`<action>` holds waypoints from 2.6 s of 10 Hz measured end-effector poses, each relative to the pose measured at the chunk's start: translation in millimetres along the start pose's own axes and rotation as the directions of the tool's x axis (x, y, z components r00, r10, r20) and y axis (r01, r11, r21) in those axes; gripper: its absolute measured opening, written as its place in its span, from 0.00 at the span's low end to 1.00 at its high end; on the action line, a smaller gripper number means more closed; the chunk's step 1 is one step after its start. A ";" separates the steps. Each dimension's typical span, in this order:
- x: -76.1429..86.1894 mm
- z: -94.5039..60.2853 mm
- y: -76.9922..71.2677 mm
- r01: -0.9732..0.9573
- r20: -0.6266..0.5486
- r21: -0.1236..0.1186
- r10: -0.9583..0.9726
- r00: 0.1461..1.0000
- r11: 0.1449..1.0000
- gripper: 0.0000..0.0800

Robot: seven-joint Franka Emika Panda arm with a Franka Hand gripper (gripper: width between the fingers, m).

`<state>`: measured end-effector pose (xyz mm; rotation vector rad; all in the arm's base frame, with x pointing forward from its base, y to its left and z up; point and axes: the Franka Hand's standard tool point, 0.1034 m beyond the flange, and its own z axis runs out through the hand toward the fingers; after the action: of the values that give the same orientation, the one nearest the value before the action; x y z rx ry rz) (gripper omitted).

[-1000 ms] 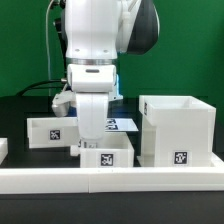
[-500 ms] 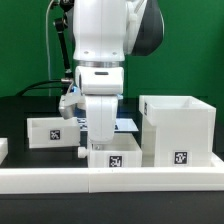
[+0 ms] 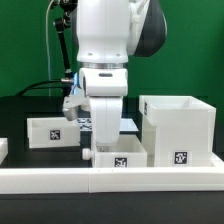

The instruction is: Assemble drawer

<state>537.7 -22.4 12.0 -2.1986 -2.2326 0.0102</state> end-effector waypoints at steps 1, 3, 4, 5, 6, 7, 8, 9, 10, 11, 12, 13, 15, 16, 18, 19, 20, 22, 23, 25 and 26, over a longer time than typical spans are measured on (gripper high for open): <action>2.1 0.0 1.2 0.003 -0.002 -0.015 -0.003 1.000 1.000 0.05; 2.8 1.1 0.3 0.002 -0.002 -0.027 -0.002 1.000 1.000 0.05; 3.7 1.3 0.3 -0.004 -0.003 -0.026 0.004 1.000 1.000 0.05; 5.3 1.3 0.4 -0.008 -0.003 -0.026 0.007 1.000 1.000 0.05; 6.5 1.2 0.5 -0.010 -0.004 -0.026 0.010 1.000 1.000 0.05; 8.1 1.2 0.6 -0.020 -0.005 -0.026 0.020 1.000 0.999 0.05; 10.0 1.2 0.6 -0.024 -0.006 -0.026 0.024 1.000 0.999 0.05; 11.3 1.3 0.7 -0.028 -0.006 -0.026 0.028 1.000 0.999 0.05; 12.7 1.4 0.7 -0.028 -0.007 -0.026 0.028 1.000 0.999 0.05; 13.5 1.4 0.7 -0.030 -0.008 -0.025 0.030 1.000 0.999 0.05; 14.4 1.4 0.7 -0.033 -0.008 -0.025 0.033 0.999 0.999 0.05; 15.6 1.4 0.7 -0.035 -0.009 -0.025 0.035 0.999 0.999 0.05; 16.8 1.1 2.1 -0.024 -0.004 -0.034 0.024 1.000 0.999 0.05; 17.2 0.7 2.9 -0.026 -0.002 -0.040 0.026 1.000 0.999 0.05; 14.4 0.7 2.9 -0.036 0.000 -0.040 0.036 0.999 0.999 0.05; 14.1 0.7 2.9 -0.036 0.000 -0.040 0.036 0.999 0.999 0.05; 13.9 0.7 2.9 -0.037 0.000 -0.040 0.037 0.999 0.999 0.05; 13.7 0.7 2.9 -0.037 0.000 -0.040 0.037 0.999 0.998 0.05; 17.1 0.2 3.9 -0.031 0.001 -0.042 0.031 1.000 0.999 0.05; 18.0 -0.1 4.6 -0.039 0.001 -0.043 0.039 0.999 0.998 0.05; 19.0 0.2 4.4 -0.048 0.001 -0.043 0.048 0.999 0.998 0.05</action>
Offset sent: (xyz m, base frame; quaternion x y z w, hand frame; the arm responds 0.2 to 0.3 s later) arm 0.0022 0.0047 -0.0007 0.0082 -0.0073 -0.0043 0.9999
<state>541.9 -3.3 11.8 -2.2735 -2.2010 -0.0356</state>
